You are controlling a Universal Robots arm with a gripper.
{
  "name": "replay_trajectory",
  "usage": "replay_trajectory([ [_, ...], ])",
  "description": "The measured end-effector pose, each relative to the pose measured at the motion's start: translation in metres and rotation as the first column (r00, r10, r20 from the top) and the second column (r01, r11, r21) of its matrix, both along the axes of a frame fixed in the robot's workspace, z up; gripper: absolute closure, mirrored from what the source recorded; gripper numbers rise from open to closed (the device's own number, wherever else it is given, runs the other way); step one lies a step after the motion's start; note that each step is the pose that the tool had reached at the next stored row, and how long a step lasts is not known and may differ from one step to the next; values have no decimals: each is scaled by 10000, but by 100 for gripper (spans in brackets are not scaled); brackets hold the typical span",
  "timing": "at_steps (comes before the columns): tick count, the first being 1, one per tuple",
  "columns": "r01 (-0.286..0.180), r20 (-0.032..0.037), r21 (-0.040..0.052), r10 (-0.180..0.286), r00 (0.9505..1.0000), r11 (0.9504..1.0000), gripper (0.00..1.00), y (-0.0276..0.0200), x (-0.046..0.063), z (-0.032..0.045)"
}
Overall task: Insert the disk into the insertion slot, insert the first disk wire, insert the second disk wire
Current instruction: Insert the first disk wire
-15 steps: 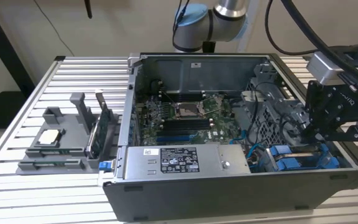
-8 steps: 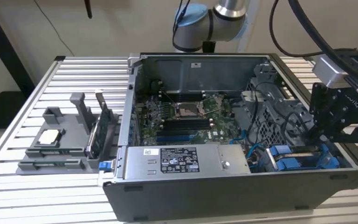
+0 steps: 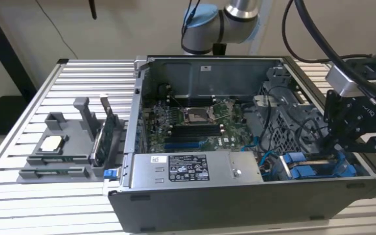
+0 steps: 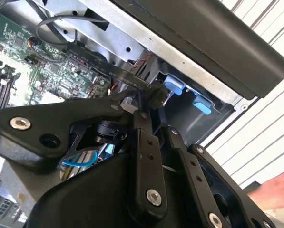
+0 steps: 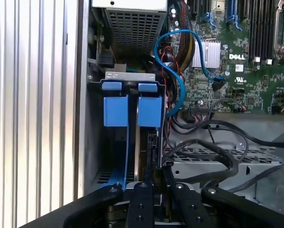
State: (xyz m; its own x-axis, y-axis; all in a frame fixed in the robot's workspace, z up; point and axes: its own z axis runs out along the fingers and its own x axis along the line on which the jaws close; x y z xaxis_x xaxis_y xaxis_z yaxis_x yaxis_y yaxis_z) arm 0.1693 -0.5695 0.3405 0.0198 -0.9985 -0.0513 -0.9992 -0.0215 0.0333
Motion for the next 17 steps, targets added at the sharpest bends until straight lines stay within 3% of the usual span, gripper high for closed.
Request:
replay_trajectory([
  [17, 0, 65, 14, 0, 10000, 10000, 79, -1, 0, -98],
])
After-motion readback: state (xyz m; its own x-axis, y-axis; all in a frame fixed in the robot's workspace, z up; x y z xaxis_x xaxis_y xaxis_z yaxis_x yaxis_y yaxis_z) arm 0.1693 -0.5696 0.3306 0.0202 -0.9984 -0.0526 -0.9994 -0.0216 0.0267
